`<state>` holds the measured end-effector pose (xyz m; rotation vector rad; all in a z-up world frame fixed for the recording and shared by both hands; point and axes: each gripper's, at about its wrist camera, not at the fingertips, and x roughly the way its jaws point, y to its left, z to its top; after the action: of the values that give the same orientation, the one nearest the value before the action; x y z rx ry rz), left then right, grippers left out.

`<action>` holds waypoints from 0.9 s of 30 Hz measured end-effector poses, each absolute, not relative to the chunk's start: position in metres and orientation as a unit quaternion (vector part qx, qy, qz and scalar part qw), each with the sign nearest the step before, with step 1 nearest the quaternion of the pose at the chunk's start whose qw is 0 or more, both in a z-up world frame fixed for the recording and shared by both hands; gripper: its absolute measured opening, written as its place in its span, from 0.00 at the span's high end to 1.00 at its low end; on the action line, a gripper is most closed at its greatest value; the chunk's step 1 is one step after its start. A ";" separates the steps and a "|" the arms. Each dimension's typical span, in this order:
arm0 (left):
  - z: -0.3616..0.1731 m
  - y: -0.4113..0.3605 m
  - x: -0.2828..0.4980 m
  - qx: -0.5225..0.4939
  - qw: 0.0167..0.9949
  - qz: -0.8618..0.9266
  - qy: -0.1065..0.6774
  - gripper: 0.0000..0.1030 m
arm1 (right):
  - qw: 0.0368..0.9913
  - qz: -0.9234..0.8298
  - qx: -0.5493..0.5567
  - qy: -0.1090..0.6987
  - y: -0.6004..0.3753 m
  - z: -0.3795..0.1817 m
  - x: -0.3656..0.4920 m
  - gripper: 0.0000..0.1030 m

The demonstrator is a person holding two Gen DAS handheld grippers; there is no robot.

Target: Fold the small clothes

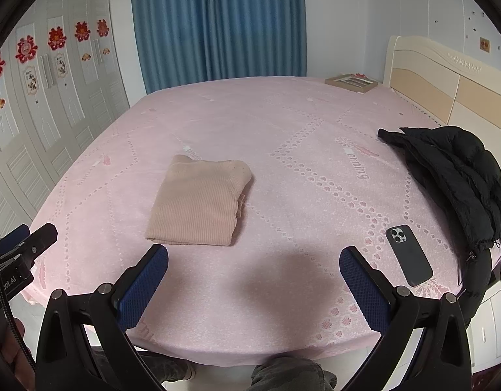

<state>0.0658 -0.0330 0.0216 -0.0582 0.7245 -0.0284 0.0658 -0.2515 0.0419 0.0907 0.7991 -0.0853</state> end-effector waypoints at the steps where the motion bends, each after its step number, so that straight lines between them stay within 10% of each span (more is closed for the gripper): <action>1: 0.022 -0.033 0.066 -0.029 0.935 -0.013 0.354 0.23 | 0.919 -0.042 0.044 0.389 -0.252 0.042 0.066 0.00; 27: 0.024 -0.032 0.065 -0.033 0.935 -0.011 0.353 0.23 | 0.919 -0.045 0.049 0.389 -0.253 0.045 0.067 0.00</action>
<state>0.0649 -0.0325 0.0237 -0.0665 0.7208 -0.0217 0.0669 -0.2534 0.0448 0.1016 0.8008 -0.0921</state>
